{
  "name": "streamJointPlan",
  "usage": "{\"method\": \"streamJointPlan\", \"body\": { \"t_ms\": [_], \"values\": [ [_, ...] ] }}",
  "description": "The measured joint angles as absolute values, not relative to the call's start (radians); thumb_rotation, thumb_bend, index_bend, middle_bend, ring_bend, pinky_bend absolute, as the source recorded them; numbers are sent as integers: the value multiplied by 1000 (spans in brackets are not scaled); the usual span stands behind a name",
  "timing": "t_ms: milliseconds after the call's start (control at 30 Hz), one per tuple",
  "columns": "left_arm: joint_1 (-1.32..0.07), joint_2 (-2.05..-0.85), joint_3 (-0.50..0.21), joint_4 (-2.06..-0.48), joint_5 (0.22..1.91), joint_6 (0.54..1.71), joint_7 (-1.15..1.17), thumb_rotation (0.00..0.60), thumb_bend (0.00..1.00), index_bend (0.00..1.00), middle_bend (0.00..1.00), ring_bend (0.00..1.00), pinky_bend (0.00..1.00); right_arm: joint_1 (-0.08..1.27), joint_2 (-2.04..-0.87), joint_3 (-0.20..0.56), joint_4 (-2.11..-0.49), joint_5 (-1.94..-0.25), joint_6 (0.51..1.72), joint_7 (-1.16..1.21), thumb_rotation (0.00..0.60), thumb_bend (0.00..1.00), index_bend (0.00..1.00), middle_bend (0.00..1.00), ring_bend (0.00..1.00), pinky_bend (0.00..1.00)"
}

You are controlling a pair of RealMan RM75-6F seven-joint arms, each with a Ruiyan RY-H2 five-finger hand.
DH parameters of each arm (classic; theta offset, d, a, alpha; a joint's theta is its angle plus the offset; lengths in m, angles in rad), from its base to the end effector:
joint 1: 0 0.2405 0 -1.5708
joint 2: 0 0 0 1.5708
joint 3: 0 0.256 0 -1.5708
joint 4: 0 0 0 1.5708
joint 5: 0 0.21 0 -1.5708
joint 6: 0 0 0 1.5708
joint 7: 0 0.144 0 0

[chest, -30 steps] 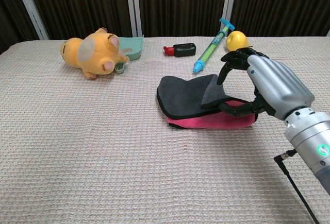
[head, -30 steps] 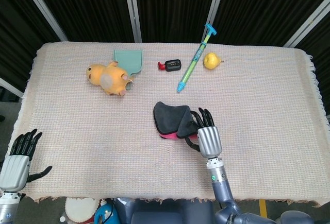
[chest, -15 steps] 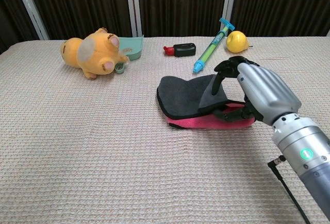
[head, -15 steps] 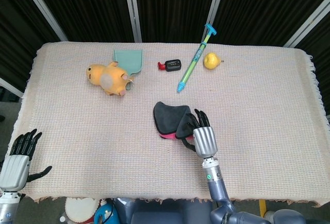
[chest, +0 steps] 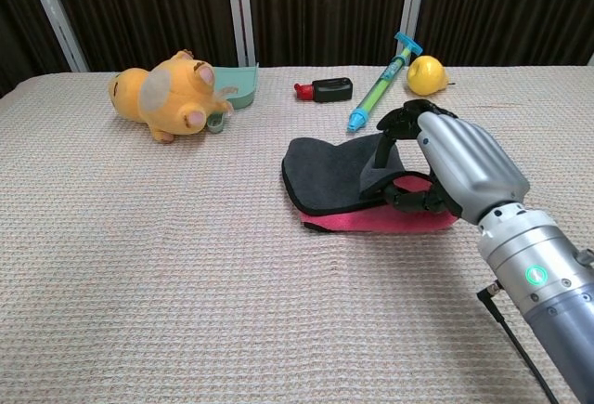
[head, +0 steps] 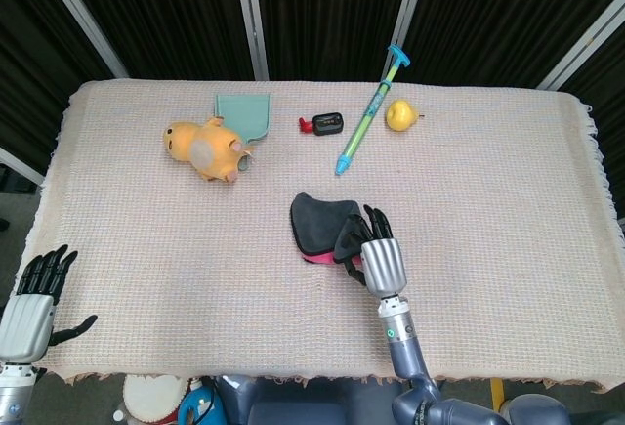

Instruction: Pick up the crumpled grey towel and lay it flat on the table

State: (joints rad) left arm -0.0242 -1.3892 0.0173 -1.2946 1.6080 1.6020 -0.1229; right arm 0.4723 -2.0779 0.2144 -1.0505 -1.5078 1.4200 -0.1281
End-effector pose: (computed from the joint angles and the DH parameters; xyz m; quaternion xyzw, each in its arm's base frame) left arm -0.3348 0.1485 0.0976 -0.5914 -0.3912 -0.4282 0.5603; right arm -0.1428 -0.2758 -0.0850 0.5831 -0.3767 0.5537 0.4599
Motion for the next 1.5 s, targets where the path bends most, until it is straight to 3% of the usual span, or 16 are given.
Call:
{"method": "streamJointPlan", "body": {
  "t_ms": [433, 967, 1500],
  "values": [
    [-27, -1390, 17, -1303, 1601, 1588, -116, 600, 48, 0, 0, 0, 23, 494, -2044, 238, -1125, -1514, 1426, -162, 600, 511, 607, 281, 96, 115],
    [-67, -1373, -17, -1399, 1528, 1489, -37, 600, 48, 0, 0, 0, 23, 701, -1956, 504, -1342, -1386, 1313, -461, 600, 512, 607, 281, 96, 115],
    [-147, -1394, -74, -1472, 1461, 1394, 30, 600, 50, 0, 0, 0, 23, 879, -1940, 625, -1350, -1289, 1290, -607, 600, 512, 616, 284, 96, 115]
  ]
}}
